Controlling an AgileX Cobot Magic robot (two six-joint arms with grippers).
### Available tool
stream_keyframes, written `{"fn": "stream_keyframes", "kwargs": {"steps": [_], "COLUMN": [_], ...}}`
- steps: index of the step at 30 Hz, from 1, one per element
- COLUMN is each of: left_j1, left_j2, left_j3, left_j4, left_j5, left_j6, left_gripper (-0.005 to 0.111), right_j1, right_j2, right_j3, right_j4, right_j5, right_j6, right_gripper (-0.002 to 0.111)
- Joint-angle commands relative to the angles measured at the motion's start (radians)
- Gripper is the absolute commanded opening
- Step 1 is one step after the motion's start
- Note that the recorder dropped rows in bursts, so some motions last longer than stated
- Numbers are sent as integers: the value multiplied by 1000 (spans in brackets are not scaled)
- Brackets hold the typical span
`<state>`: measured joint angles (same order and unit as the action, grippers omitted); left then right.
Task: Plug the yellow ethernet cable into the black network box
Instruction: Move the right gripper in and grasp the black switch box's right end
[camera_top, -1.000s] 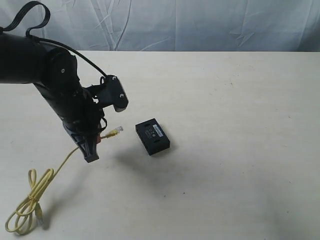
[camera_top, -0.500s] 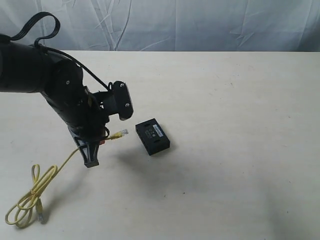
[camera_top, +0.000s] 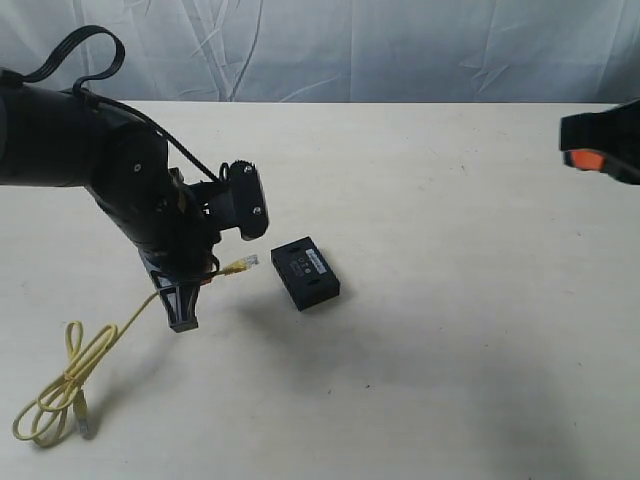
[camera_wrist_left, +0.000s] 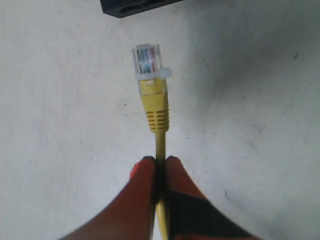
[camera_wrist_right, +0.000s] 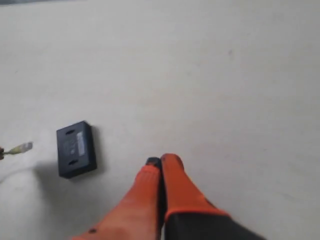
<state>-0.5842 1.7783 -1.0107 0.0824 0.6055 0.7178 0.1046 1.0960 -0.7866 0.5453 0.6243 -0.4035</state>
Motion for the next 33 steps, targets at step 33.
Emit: {"fn": "stream_keyframes", "kwargs": {"steps": [33], "left_j1": [-6], "left_j2": [127], "left_j3": [-1], "left_j4": [-139], "left_j5": [-125], "left_j6": [25], "left_gripper": [0], "right_j1": [165], "right_j2": [895], "right_j3": [-295], "right_j4": [746], "right_j5": [246], "right_j6": [-723], "right_gripper": [-1]}}
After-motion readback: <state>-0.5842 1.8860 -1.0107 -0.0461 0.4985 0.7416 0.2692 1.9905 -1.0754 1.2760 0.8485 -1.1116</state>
